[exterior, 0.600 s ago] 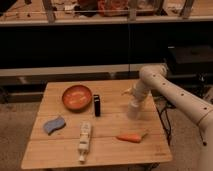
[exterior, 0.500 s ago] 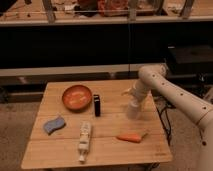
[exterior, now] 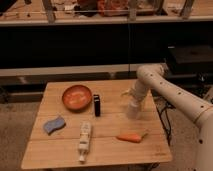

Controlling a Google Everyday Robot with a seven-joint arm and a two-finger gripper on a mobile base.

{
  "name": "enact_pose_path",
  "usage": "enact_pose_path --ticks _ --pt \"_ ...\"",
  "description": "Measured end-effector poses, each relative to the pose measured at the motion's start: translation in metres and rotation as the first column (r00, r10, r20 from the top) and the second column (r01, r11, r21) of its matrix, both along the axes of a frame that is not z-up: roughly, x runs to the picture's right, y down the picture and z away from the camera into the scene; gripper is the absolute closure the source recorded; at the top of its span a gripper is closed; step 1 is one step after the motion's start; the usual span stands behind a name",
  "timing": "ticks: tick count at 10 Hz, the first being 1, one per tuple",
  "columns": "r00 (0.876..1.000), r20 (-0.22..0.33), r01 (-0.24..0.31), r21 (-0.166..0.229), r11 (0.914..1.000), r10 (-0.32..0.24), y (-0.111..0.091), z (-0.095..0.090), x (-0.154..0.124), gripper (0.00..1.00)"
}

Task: Place the ceramic cup over the eraser

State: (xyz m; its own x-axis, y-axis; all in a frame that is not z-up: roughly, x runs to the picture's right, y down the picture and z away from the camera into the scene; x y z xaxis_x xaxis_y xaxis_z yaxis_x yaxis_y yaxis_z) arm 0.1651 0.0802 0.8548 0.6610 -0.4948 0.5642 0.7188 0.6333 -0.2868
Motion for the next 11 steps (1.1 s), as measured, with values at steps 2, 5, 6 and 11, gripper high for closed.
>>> enact_pose_path --ticks 2,5,6,11 --pt "1.0 0.001 0.012 -0.007 0.9999 -0.012 0.0007 0.0019 -0.0009 0.57" --pt "1.0 0.004 0.028 -0.033 0.9991 -0.028 0.0025 0.0041 -0.0028 0.87" --pt "1.0 0.003 0.03 -0.037 0.9989 -0.029 0.0028 0.0042 -0.0023 0.89" --pt "0.999 0.007 0.032 -0.04 0.9987 -0.032 0.0024 0.0034 -0.0043 0.9"
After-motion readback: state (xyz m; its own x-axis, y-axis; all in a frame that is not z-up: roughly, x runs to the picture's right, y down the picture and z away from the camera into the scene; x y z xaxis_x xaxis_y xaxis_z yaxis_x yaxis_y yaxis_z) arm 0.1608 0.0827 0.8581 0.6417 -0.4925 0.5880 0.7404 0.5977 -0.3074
